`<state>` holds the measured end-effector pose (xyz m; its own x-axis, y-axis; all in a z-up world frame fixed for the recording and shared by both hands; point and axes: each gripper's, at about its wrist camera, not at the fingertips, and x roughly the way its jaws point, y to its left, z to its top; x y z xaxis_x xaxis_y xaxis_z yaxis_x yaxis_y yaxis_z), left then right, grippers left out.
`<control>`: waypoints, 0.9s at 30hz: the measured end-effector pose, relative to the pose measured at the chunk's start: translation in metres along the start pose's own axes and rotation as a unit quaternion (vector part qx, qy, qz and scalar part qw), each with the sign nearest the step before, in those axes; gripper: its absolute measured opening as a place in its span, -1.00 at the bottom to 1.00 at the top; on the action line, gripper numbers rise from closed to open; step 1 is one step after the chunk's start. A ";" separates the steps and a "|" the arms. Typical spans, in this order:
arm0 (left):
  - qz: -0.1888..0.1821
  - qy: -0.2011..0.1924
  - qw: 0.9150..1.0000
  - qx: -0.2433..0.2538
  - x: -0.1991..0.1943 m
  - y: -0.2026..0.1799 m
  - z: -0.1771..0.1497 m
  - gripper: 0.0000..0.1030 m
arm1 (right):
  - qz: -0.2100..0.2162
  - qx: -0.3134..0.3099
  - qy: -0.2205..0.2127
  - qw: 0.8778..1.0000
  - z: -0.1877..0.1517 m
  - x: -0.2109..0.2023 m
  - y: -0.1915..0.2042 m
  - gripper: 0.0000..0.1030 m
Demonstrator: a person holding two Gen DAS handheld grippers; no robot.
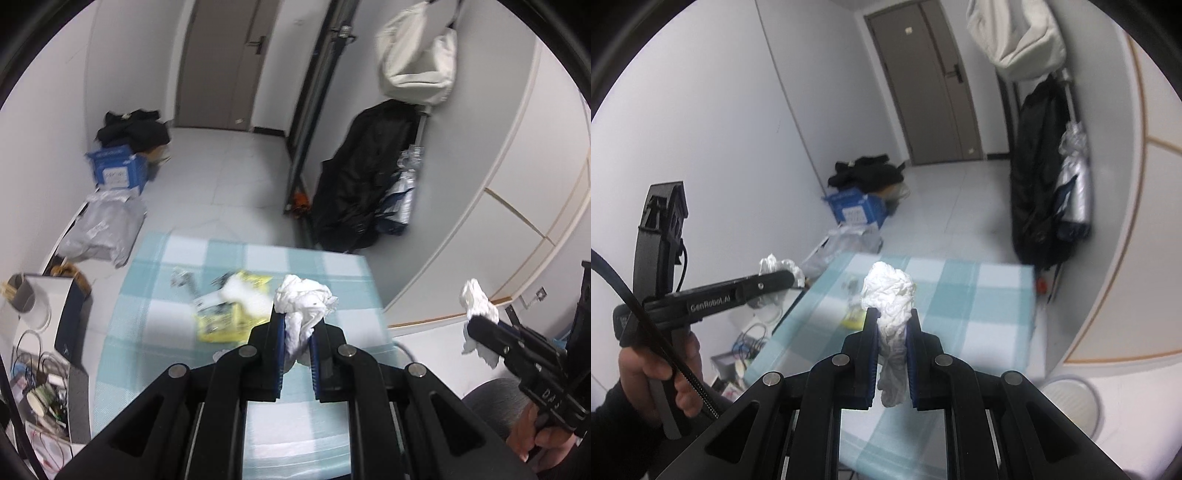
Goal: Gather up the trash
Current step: 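Carry both white tissues in both tools over the white bin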
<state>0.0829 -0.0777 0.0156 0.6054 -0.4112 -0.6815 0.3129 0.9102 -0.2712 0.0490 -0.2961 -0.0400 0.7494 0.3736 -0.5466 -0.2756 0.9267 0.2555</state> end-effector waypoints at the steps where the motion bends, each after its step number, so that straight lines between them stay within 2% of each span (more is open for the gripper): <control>1: -0.007 -0.002 1.000 0.006 0.000 -0.008 0.003 -0.85 | -0.004 0.002 -0.008 1.000 0.005 -0.008 -0.006 -0.76; 13: -0.059 0.002 0.996 0.068 0.018 -0.083 0.019 -0.85 | -0.053 0.037 -0.058 0.996 0.029 -0.066 -0.072 -0.76; 20: -0.094 0.024 0.990 0.101 0.047 -0.131 0.019 -0.85 | -0.089 0.073 -0.065 0.991 0.023 -0.089 -0.122 -0.76; 27: -0.121 0.071 0.981 0.131 0.093 -0.176 0.009 -0.85 | -0.125 0.125 -0.050 0.983 0.001 -0.098 -0.182 -0.76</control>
<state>0.0907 -0.2772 0.0058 0.3872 -0.5863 -0.7116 0.6235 0.7351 -0.2663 0.0261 -0.5019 -0.0326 0.8340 0.1180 -0.5390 0.0722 0.9451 0.3187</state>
